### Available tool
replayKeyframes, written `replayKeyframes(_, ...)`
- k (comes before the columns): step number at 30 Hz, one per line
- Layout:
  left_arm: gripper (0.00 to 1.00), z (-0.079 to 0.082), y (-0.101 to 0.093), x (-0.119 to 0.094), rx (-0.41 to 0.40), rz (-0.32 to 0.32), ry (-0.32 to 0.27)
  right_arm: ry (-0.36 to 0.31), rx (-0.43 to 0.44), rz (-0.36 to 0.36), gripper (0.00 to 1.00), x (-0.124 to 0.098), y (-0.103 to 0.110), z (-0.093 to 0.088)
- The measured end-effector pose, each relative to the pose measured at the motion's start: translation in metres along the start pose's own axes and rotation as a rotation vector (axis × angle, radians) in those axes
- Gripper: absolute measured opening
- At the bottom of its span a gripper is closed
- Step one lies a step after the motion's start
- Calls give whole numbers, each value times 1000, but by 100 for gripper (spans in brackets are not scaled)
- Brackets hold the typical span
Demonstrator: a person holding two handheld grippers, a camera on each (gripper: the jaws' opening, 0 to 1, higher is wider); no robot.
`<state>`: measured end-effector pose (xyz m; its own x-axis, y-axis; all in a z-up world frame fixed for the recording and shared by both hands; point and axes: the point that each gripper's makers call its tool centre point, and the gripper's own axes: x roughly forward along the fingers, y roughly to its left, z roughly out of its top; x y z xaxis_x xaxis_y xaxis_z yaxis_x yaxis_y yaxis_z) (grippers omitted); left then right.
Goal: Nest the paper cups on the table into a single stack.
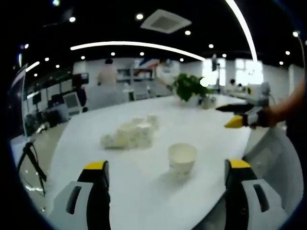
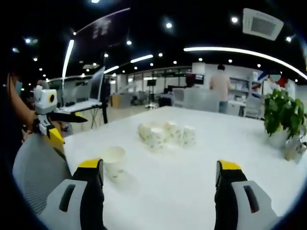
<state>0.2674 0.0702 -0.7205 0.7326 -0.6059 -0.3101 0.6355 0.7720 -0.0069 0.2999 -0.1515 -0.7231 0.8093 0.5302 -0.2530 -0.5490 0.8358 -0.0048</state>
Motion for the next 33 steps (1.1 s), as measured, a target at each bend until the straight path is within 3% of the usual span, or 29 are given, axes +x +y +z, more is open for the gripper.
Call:
replayKeyframes(4,99,2,5,-1,19,29,-11,13,-16,11,95,1,5,-1)
replayKeyframes(10,98,3,2,0,29,23,-10,-15,2,0,96,3,9,13)
replayKeyframes(13,96,-2,4,1,76,47,15,2,-20,-64,97,6,-3,1)
replayKeyframes(16,96,-5,3,1,87,54,23,20,30,-124,95,1,-20,-4)
replayKeyframes(19,97,-9,-2,3,79,24,45,11,20,-107,96,0,-14,-2)
replayKeyframes(20,97,-12,-3,3,81,23,55,47,-14,-113,95,0,-13,-7)
replayKeyframes(23,97,-13,-1,3,88,34,67,41,-26,-113,94,4,-12,-3)
replayKeyframes(26,96,-5,4,4,99,54,35,43,-35,-104,94,7,-13,2)
replayKeyframes(30,96,-11,-4,4,119,30,56,44,-33,-107,94,7,-12,15)
replayKeyframes(33,96,-7,-6,4,138,28,41,36,-31,-118,94,11,-13,24)
